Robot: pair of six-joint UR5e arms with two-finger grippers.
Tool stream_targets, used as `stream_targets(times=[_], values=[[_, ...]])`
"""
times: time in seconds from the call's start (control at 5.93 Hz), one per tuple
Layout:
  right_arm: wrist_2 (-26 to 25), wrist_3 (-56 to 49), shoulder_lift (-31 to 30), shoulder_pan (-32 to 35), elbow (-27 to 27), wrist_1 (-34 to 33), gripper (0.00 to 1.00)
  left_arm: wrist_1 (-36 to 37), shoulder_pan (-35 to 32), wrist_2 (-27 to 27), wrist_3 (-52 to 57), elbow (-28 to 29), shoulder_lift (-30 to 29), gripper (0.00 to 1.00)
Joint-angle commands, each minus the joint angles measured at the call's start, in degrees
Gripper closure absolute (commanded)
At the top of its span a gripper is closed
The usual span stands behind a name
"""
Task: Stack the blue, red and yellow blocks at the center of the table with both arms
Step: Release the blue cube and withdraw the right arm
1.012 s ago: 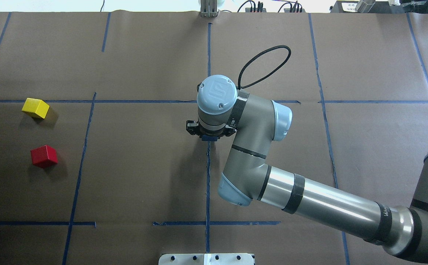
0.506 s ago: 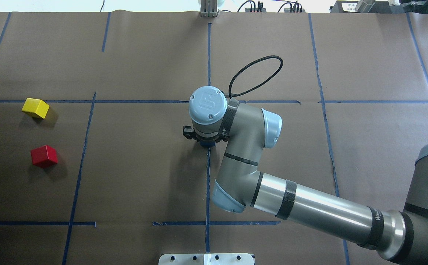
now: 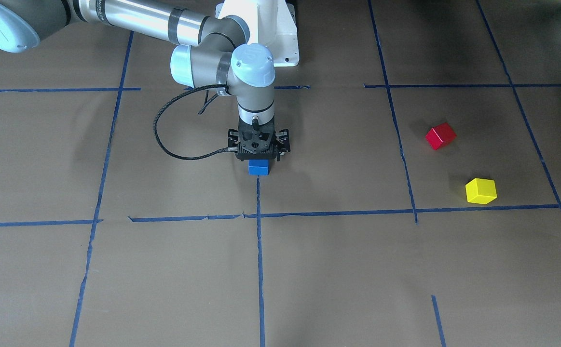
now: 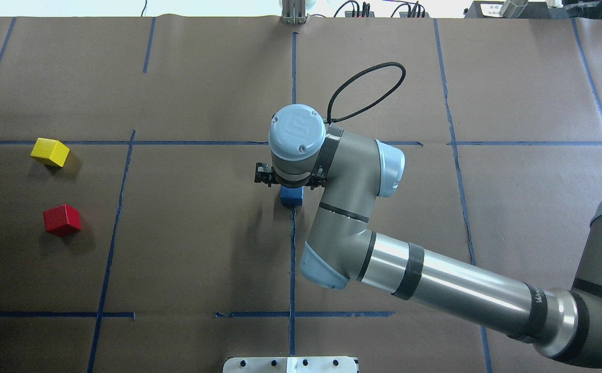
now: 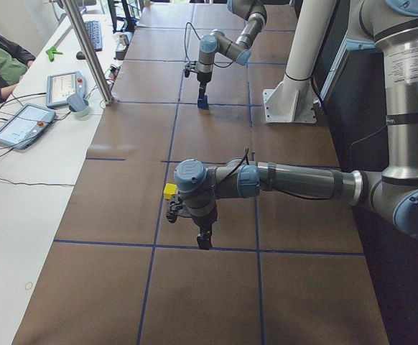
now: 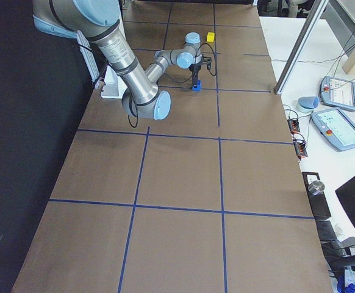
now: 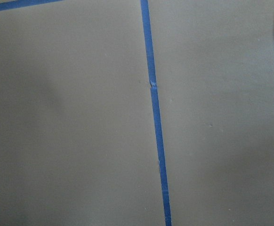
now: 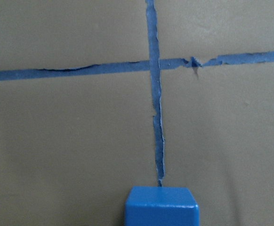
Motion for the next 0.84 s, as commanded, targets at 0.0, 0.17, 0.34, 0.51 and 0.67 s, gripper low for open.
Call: stream_targets(times=[0.0,0.17,0.34,0.51,0.67], values=[[7.8,-11.73,-3.58,9.03,8.42,-10.66,0.0,0.02,0.31,0.09,0.24,-0.03,0.0,0.0],[12.79,-22.95,-9.53,15.7,11.95,-11.76,0.0,0.02,2.23,0.09,-0.11,-0.03,-0.09,0.0],[18.41,-34.8,-15.68,23.33,14.68,-11.86,0.0,-0.24,3.47,0.09,-0.11,-0.9,-0.44,0.0],[21.08,-47.1,-20.79,30.28,15.49,-11.86,0.0,-0.41,3.57,0.18,-0.2,-1.43,-1.83,0.0],[21.54,-61.06,-28.85,35.49,17.68,-11.69,0.0,-0.33,3.57,0.26,-0.37,-1.35,-6.11,0.0]])
